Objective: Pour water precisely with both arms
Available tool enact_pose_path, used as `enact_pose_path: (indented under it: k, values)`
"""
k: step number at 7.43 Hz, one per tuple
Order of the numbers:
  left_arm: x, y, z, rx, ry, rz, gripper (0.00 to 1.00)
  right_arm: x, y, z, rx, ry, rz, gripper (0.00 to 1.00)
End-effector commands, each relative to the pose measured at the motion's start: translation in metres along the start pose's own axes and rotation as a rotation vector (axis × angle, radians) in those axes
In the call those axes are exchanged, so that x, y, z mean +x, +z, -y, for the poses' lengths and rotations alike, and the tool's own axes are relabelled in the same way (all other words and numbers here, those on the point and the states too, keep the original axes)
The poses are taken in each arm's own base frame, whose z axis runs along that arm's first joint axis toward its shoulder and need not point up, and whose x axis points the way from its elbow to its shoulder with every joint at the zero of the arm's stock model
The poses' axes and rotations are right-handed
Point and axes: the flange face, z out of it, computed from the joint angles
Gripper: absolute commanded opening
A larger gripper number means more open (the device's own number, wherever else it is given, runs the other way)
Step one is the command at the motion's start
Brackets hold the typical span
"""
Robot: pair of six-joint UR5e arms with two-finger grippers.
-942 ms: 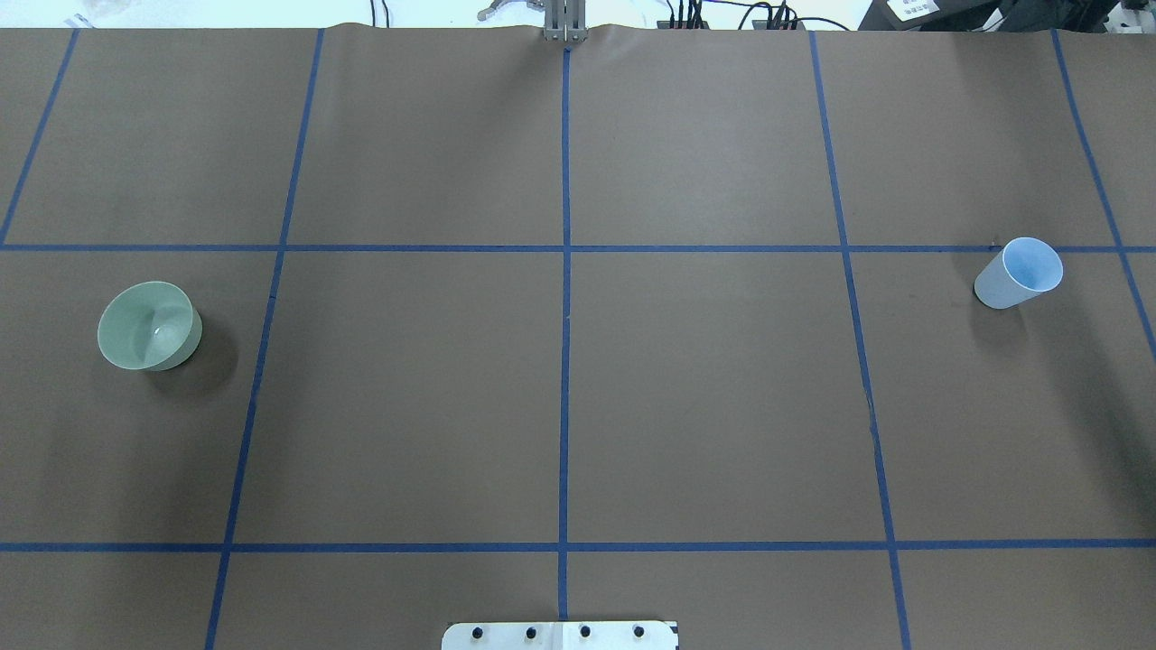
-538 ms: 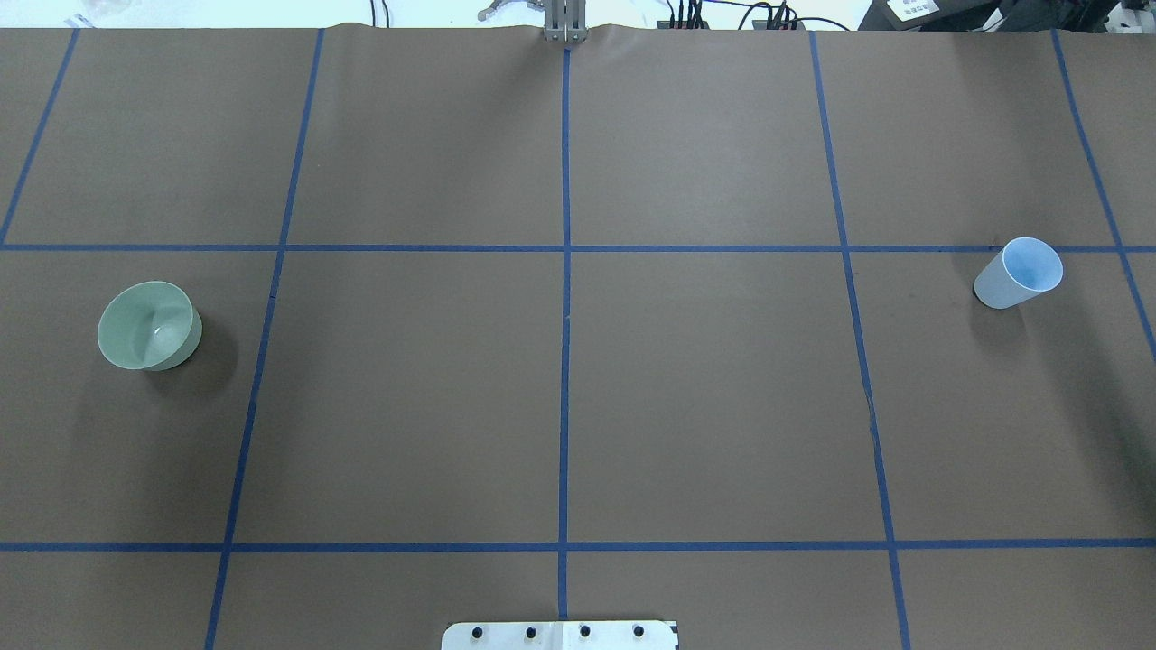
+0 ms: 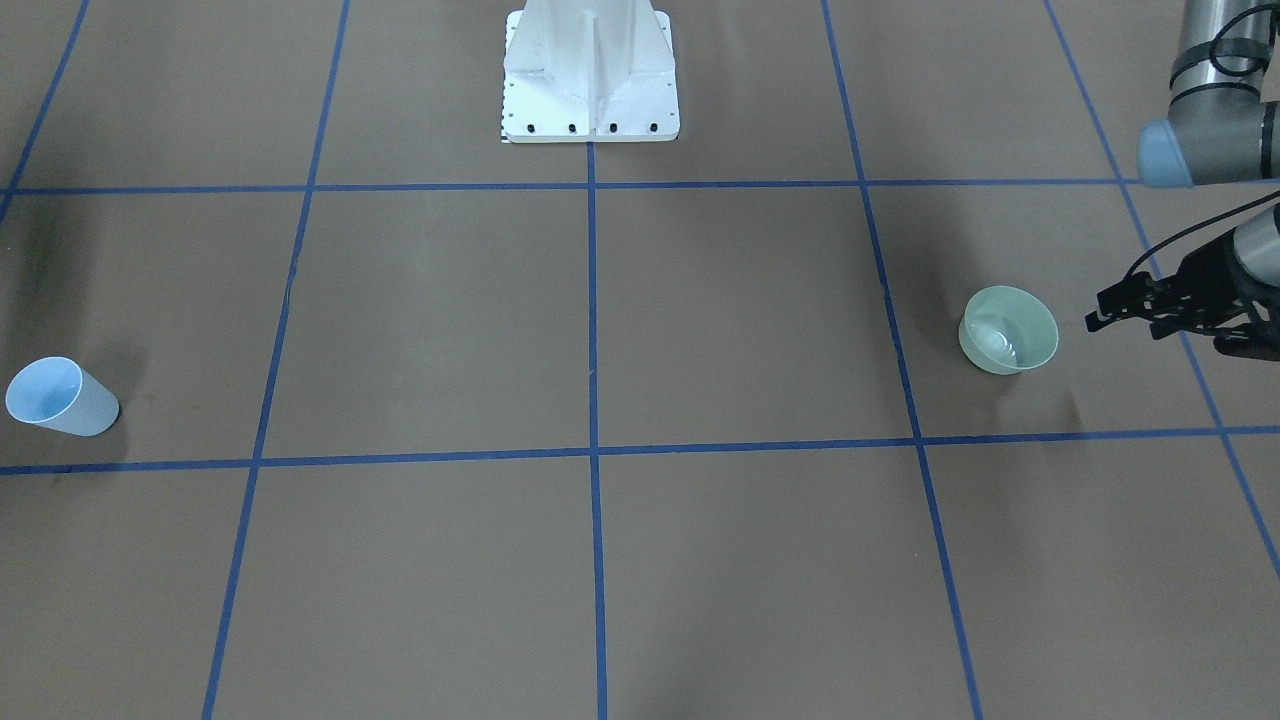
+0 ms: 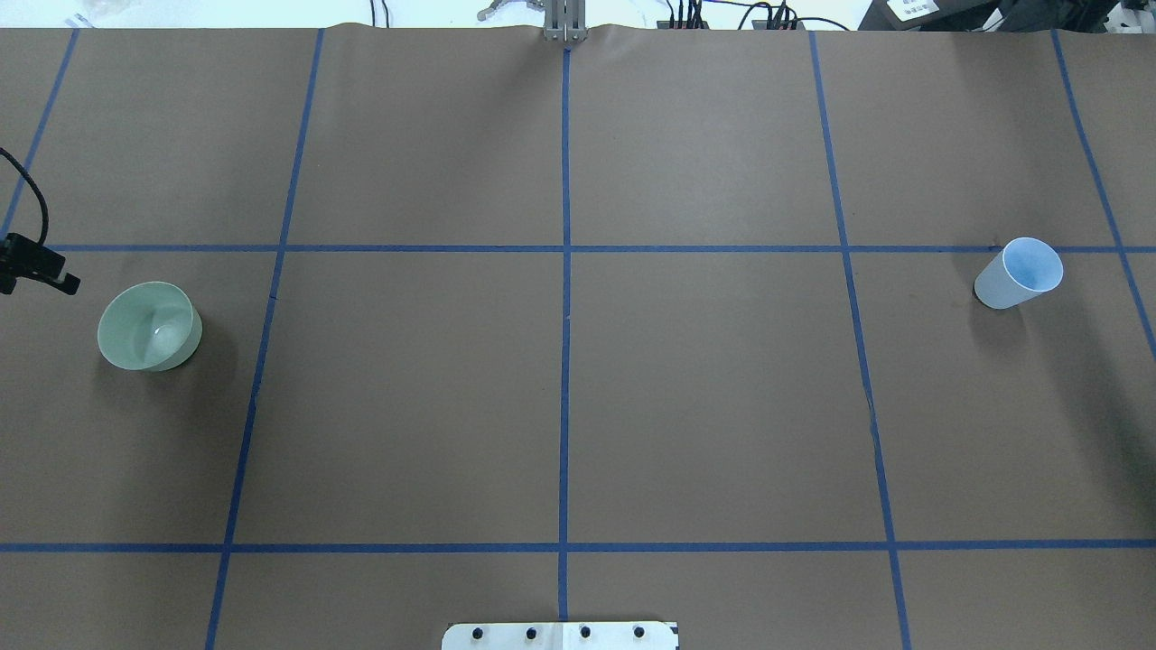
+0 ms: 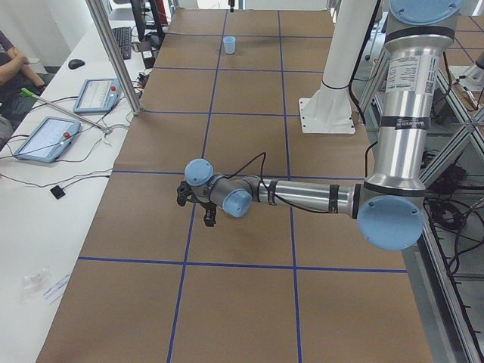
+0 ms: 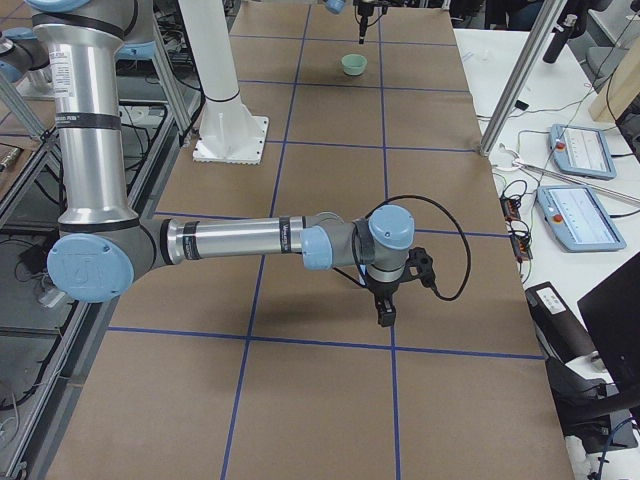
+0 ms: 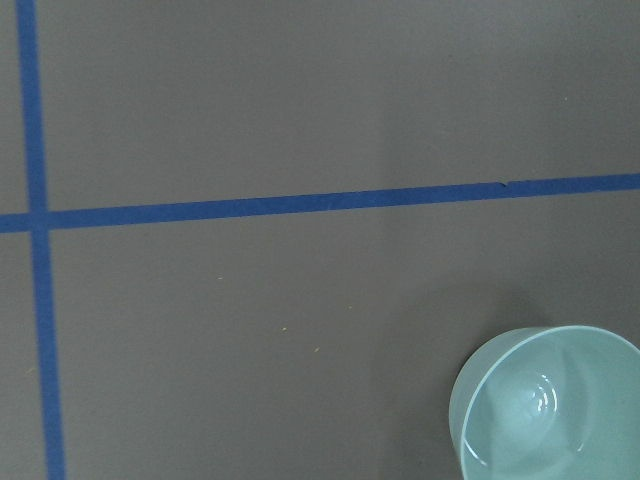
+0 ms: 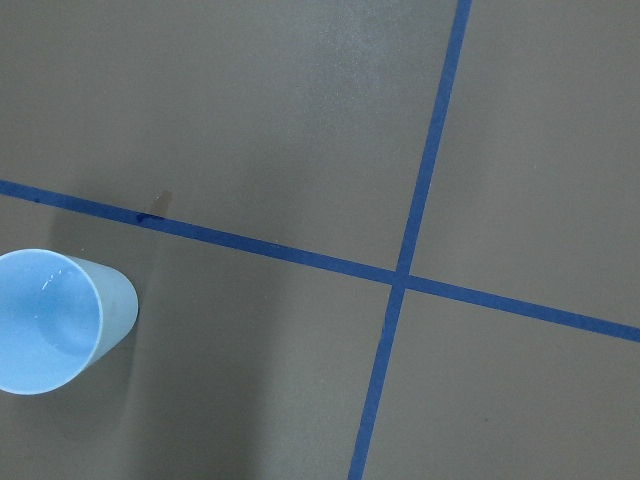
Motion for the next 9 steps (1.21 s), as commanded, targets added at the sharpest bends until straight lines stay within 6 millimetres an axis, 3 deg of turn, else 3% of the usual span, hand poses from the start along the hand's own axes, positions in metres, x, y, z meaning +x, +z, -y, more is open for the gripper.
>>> enact_pose_path:
  k: [1, 3, 4, 5, 6, 7, 9]
  values:
    - [0.019, 0.024, -0.001, -0.013, 0.017, 0.002, 1.0, -0.004, 0.003, 0.002, -0.005, -0.007, 0.003, 1.0]
    - [0.05, 0.045, 0.0, -0.047, -0.017, -0.005, 0.97, -0.006, 0.007, 0.002, -0.013, -0.012, 0.003, 1.0]
    - [0.054, 0.055, -0.001, -0.037, -0.006, 0.029, 0.71, -0.008, 0.009, 0.002, -0.016, -0.016, 0.004, 1.0]
    - [0.056, 0.062, -0.001, -0.022, 0.007, 0.067, 0.01, -0.011, 0.011, 0.004, -0.02, -0.022, 0.004, 1.0]
    - [0.068, 0.06, 0.009, -0.024, 0.014, 0.063, 0.0, -0.018, 0.015, 0.006, -0.027, -0.036, 0.007, 1.0]
    - [0.07, 0.06, 0.01, -0.038, 0.004, 0.063, 0.0, -0.022, 0.018, 0.008, -0.032, -0.044, 0.008, 1.0]
    - [0.093, 0.053, 0.015, -0.064, 0.007, -0.003, 0.0, -0.022, 0.019, 0.008, -0.033, -0.045, 0.009, 1.0]
